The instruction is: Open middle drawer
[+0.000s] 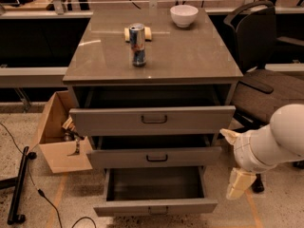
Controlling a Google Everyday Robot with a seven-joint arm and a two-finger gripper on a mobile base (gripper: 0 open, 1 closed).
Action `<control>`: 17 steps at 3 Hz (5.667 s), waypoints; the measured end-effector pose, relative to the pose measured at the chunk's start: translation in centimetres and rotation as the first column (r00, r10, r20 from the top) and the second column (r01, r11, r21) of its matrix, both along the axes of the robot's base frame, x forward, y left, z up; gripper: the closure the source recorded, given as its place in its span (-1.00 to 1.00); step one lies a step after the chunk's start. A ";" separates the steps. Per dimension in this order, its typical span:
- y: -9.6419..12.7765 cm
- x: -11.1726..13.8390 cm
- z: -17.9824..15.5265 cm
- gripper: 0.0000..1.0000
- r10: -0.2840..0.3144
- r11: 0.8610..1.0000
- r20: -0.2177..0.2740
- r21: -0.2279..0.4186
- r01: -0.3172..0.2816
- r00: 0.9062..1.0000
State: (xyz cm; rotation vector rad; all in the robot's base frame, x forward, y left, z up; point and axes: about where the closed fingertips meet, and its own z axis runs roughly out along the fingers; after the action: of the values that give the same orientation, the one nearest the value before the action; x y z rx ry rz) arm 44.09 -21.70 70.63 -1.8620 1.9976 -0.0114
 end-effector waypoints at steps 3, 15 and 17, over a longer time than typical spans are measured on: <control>0.8 2.9 -11.5 -1.00 -0.004 0.995 -0.018 0.095 0.005 1.000; 5.8 18.9 -28.1 -0.70 0.129 0.986 -0.063 0.110 -0.122 0.990; 5.6 19.8 -29.3 0.23 0.112 0.988 -0.100 0.119 -0.100 0.989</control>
Offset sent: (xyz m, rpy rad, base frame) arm 0.0299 0.0322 -0.1410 0.0888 0.0310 -0.0155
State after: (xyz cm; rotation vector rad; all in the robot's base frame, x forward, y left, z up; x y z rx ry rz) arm 63.92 -16.14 41.33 -1.9290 1.9208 0.2323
